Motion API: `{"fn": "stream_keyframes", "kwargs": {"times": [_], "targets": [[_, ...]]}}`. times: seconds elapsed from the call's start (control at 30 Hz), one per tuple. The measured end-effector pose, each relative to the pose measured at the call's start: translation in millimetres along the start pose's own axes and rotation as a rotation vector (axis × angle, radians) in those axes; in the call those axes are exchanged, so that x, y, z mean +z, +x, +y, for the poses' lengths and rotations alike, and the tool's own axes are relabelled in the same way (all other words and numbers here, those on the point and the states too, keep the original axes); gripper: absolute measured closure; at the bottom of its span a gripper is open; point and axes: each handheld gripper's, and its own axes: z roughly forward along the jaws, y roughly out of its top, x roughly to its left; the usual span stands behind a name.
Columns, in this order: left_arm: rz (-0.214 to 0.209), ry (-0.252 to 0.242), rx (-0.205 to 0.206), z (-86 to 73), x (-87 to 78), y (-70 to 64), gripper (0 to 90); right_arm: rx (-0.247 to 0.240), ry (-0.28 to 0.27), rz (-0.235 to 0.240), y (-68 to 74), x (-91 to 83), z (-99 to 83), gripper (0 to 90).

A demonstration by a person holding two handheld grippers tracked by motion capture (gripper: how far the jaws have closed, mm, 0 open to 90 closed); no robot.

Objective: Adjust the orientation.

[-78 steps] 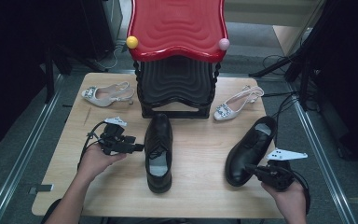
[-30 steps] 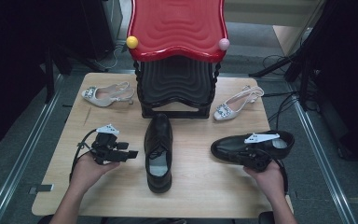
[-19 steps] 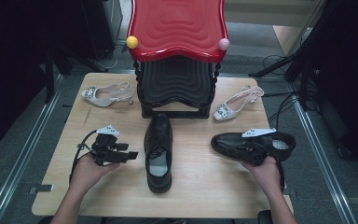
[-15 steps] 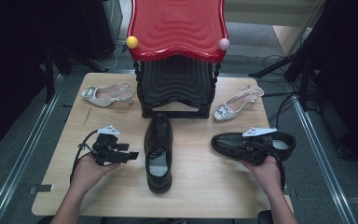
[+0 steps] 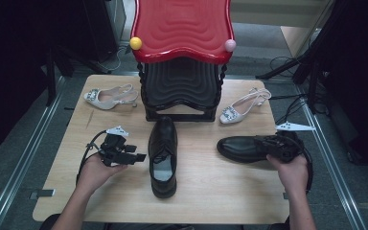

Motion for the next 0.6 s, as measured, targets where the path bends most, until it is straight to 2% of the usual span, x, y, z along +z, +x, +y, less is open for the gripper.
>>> {"fn": "stream_keyframes", "kwargs": {"times": [0.2, 0.27, 0.3, 0.33, 0.37, 0.43, 0.53, 0.6], "targets": [[-0.004, -0.007, -0.012, 2.4, 6.0, 5.3, 38.6, 0.052, -0.014, -0.113, -13.4, -8.1, 2.4, 90.0], [-0.011, -0.012, -0.023, 2.7, 6.4, 8.0, 38.7, 0.072, -0.036, -0.142, -16.5, -13.4, 0.7, 90.0], [-0.012, -0.011, -0.029, 3.3, 6.5, 8.9, 38.8, 0.08, -0.045, -0.148, -17.9, -16.2, -0.5, 90.0], [-0.005, 0.01, -0.021, 5.2, 6.4, 9.9, 38.8, 0.083, -0.047, -0.163, -18.8, -19.3, -1.9, 90.0], [0.004, 0.008, -0.014, 6.1, 6.1, 9.7, 38.8, 0.084, -0.051, -0.181, -19.6, -22.2, -3.7, 90.0], [-0.005, -0.003, -0.014, 6.6, 5.5, 10.2, 38.9, 0.095, -0.073, -0.199, -22.9, -30.7, -8.2, 90.0], [0.001, 0.0, -0.011, 6.4, 5.8, 10.1, 38.9, 0.098, -0.075, -0.235, -26.8, -36.3, -12.1, 90.0], [0.0, 0.001, -0.007, 6.5, 5.9, 9.7, 38.9, 0.114, -0.075, -0.236, -31.8, -38.3, -15.7, 90.0]]}}
